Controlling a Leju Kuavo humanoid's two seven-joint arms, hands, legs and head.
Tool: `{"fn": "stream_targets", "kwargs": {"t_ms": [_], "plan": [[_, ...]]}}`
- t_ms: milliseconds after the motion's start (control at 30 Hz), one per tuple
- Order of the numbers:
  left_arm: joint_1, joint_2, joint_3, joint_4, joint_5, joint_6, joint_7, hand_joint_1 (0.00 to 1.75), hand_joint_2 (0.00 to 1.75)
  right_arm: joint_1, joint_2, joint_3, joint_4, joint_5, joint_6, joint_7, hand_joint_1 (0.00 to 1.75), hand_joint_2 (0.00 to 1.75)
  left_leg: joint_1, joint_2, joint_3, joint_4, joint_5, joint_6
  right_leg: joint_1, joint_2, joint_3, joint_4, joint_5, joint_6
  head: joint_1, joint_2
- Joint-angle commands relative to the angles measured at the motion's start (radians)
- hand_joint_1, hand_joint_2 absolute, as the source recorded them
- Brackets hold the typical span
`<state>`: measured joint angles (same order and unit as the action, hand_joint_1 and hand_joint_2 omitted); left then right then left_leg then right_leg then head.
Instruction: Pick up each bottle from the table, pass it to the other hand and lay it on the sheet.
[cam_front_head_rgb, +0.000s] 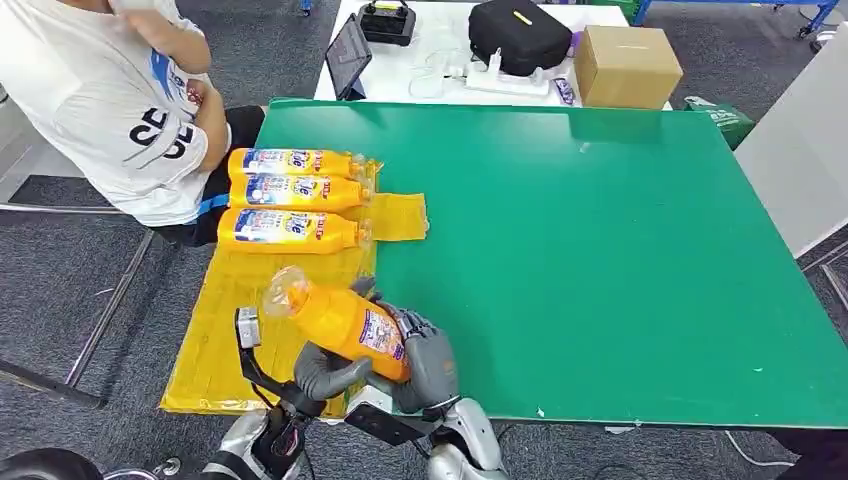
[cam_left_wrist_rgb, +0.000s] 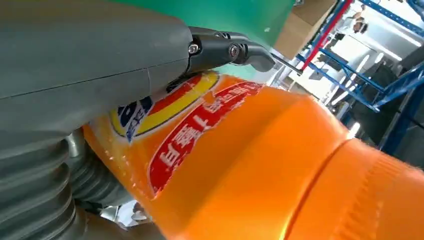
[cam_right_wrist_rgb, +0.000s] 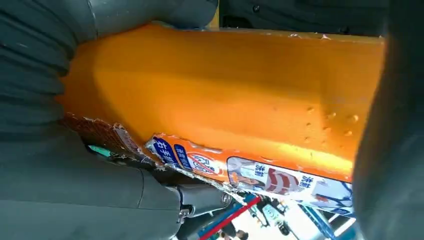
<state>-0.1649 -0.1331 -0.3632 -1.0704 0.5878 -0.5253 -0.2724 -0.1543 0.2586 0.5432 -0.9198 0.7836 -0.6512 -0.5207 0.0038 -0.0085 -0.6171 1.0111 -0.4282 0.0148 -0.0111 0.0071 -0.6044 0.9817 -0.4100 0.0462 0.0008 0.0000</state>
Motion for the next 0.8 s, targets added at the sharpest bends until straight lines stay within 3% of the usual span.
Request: {"fn": "stream_targets", "kwargs": {"t_ms": [33, 333, 367, 400, 567, 800], "plan": [[0.007, -0.011, -0.002, -0.077, -0.008, 0.095, -0.010, 0.00, 1.75, -0.040, 0.018, 0.059, 0.217, -0.038, 0.058, 0.013, 1.75, 1.75, 0.001, 0.000, 0.005, 0.000, -0.002, 0.000, 0.001, -0.001, 0.005, -0.001, -0.001, -0.001, 0.000, 0.000], [0.015, -0.026, 0.009, -0.151, -0.167, 0.231, -0.059, 0.00, 1.75, -0.037, 0.026, 0.057, 0.197, -0.053, 0.078, 0.036, 1.75, 1.75, 0.001, -0.001, 0.003, 0.000, -0.001, -0.001, 0.001, -0.002, 0.003, 0.000, -0.001, -0.001, 0.000, 0.000], [0.018, -0.029, 0.009, -0.156, -0.172, 0.227, -0.055, 0.44, 1.75, -0.038, 0.029, 0.054, 0.191, -0.059, 0.078, 0.037, 1.75, 1.75, 0.001, -0.001, 0.002, 0.000, -0.001, -0.001, 0.001, -0.002, 0.002, -0.001, -0.001, -0.001, 0.000, 0.000], [0.020, -0.024, 0.000, -0.160, -0.187, 0.222, -0.058, 1.75, 1.75, -0.041, 0.031, 0.052, 0.184, -0.063, 0.082, 0.038, 1.75, 1.75, 0.001, 0.000, 0.002, 0.000, -0.001, 0.000, 0.001, -0.001, 0.002, 0.000, -0.001, -0.001, -0.001, 0.000], [0.000, 0.007, -0.047, -0.107, -0.203, 0.105, -0.051, 1.75, 1.75, -0.075, 0.040, 0.063, 0.168, -0.064, 0.099, 0.043, 1.75, 1.75, 0.000, 0.000, 0.002, 0.000, -0.001, -0.001, 0.001, -0.001, 0.002, 0.000, -0.001, -0.001, 0.000, 0.000], [-0.018, 0.030, -0.095, -0.053, -0.207, 0.051, -0.058, 1.75, 1.75, -0.111, 0.045, 0.043, 0.154, -0.078, 0.071, 0.047, 1.75, 1.75, 0.001, 0.000, 0.004, 0.000, -0.002, -0.001, 0.001, -0.001, 0.004, 0.000, -0.002, -0.002, 0.000, 0.000]]}}
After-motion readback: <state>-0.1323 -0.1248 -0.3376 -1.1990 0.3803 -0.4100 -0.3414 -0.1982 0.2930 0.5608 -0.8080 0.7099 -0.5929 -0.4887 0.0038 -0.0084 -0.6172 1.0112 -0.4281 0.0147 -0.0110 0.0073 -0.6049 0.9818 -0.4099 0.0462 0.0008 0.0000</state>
